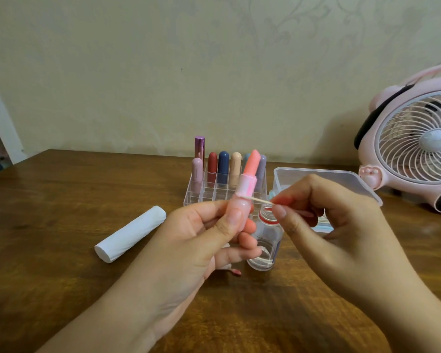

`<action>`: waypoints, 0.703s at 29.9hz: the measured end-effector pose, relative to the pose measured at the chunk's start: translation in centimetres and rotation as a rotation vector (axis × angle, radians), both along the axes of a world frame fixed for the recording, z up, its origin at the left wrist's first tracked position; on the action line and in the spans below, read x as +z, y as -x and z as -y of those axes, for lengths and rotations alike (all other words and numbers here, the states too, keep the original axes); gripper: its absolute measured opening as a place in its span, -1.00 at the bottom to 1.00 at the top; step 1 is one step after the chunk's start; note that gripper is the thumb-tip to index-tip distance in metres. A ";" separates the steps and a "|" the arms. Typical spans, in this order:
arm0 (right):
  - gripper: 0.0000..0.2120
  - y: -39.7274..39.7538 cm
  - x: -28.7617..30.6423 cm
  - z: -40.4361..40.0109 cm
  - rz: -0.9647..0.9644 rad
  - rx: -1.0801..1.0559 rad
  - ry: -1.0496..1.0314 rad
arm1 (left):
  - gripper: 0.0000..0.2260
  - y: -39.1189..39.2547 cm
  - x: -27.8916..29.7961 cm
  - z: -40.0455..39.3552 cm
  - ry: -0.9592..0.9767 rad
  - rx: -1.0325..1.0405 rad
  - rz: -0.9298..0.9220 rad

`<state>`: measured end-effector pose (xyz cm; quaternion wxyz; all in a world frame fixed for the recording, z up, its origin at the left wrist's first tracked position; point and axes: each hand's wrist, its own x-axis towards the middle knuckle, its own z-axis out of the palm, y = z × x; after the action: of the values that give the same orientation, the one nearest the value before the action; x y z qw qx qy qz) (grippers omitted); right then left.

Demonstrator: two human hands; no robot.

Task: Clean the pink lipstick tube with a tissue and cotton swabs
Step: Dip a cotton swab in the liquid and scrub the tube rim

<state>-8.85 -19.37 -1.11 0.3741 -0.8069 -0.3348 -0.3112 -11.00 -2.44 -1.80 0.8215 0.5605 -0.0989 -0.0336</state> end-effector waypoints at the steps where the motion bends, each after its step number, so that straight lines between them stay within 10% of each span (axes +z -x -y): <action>1: -0.93 0.0 0.1 0.0 0.003 0.006 -0.023 | -0.78 0.0 0.0 0.0 -0.008 -0.002 0.002; 21: -0.95 -0.3 -0.2 0.2 -0.021 0.032 -0.068 | -0.74 -0.1 -0.1 -0.3 0.069 -0.110 -0.014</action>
<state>-8.50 -19.57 -1.28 0.4097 -0.7916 -0.3327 -0.3078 -10.91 -2.13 -1.92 0.8380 0.5252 -0.1249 -0.0792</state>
